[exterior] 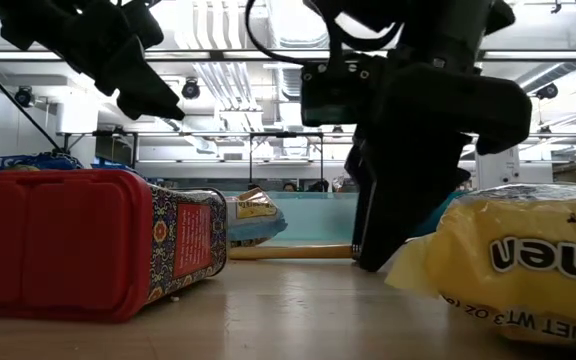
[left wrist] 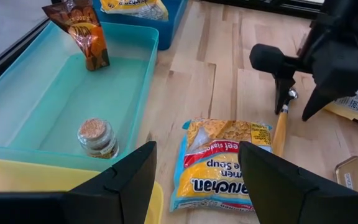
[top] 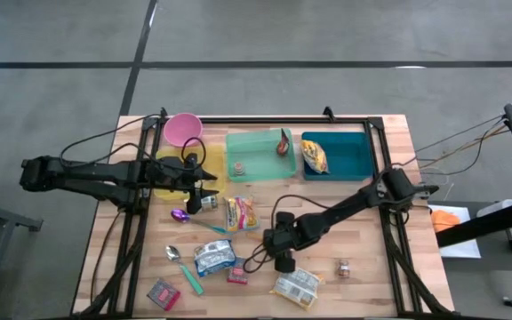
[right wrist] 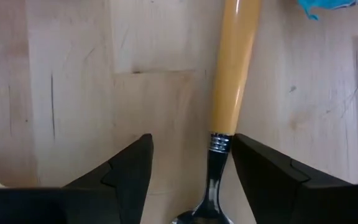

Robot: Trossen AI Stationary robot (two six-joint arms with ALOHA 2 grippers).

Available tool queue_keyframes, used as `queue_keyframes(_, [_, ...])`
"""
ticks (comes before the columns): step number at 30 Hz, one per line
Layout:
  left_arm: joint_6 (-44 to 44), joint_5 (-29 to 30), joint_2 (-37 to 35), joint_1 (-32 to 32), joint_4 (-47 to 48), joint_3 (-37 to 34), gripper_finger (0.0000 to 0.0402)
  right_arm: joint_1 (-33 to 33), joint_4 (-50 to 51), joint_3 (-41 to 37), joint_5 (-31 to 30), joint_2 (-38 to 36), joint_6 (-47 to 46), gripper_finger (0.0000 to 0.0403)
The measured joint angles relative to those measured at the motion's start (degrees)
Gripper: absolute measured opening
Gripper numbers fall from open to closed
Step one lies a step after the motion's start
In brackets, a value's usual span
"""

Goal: Pick & Place Food Item
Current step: Put the yellow spoon into the yellow bin

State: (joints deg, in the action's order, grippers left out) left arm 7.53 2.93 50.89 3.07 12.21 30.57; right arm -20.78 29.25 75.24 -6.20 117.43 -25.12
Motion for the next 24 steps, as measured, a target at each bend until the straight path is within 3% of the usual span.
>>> queue_keyframes(3, [0.0,0.0,0.0,0.0,0.1,0.0,0.0236,0.0,4.0,3.0,0.3,1.3,1.2,0.0166])
queue_keyframes(9, [0.0,0.0,0.0,0.0,0.1,0.0,0.0236,-0.1,7.5,5.8,0.4,1.4,5.5,0.0031])
queue_keyframes(24, [0.0,0.0,0.0,0.0,-0.3,0.0,0.0236,-1.0,21.8,11.0,-6.0,1.2,2.8,0.0025])
